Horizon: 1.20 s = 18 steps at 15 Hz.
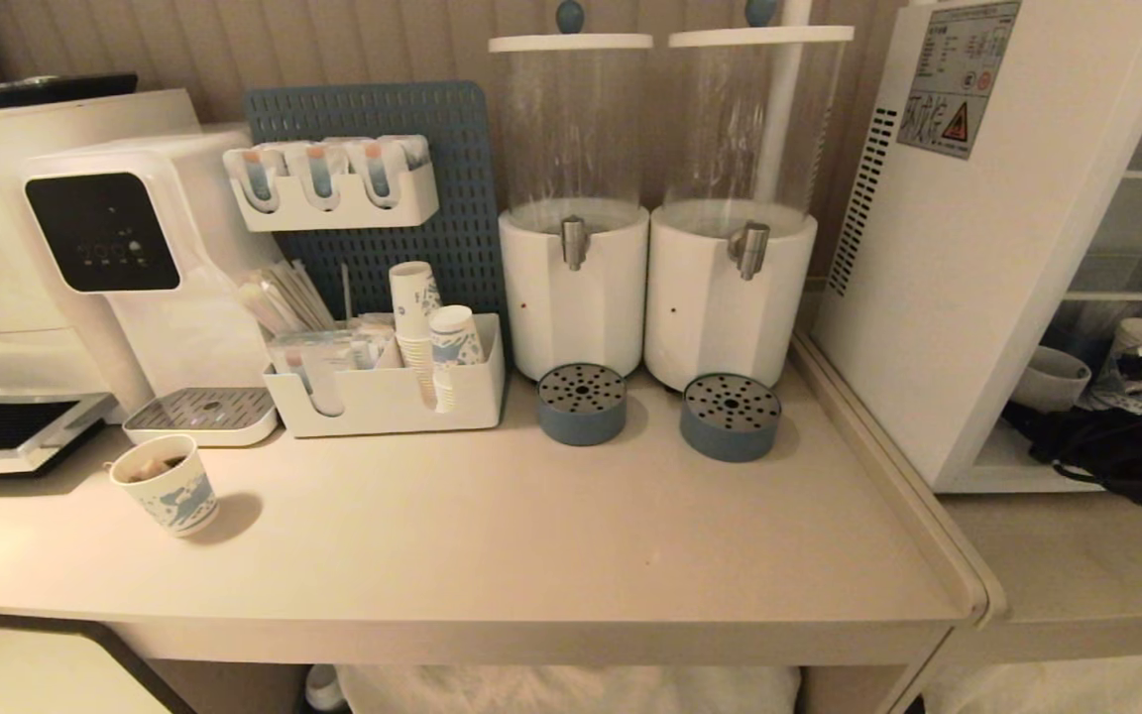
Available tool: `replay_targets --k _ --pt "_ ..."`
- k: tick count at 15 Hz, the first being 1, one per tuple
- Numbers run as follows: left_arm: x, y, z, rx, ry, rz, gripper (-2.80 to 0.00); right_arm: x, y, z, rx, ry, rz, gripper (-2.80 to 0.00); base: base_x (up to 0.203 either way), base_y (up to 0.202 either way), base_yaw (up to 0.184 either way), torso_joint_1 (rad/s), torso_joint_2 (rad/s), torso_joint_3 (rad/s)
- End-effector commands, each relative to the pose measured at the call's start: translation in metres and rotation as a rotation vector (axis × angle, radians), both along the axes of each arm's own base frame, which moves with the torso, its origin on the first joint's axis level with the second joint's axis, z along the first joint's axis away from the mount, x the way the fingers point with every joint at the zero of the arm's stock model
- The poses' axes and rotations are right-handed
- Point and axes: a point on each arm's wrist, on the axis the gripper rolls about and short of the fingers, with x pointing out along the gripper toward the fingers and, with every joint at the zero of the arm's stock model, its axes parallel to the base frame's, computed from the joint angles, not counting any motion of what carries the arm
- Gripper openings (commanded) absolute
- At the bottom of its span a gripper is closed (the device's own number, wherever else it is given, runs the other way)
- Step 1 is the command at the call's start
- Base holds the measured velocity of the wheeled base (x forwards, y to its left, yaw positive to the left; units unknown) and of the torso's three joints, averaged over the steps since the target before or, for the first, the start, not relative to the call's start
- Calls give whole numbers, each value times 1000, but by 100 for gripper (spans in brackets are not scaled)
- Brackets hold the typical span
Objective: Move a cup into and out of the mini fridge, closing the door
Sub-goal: Put the ceramic cup in the freezer
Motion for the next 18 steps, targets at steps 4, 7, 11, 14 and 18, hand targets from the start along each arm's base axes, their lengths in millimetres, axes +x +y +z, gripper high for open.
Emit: replay_targets --k 4,7,11,14,18 --pt "0 0 0 0 2 0 -280 1 -1 -2 6 14 -7 -280 0 0 0 0 0 0" --pt "0 0 0 0 2 0 -280 1 -1 -3 3 23 -31 -280 0 0 0 0 0 0" --pt "0 0 0 0 2 0 -280 2 -2 -7 -2 36 -51 -280 0 0 0 0 0 0" --pt "0 0 0 1 2 0 -280 2 -2 -7 -2 40 -52 -280 0 0 0 0 0 0" --pt "0 0 0 2 2 0 -280 2 -2 -9 1 53 -50 -280 0 0 0 0 0 0"
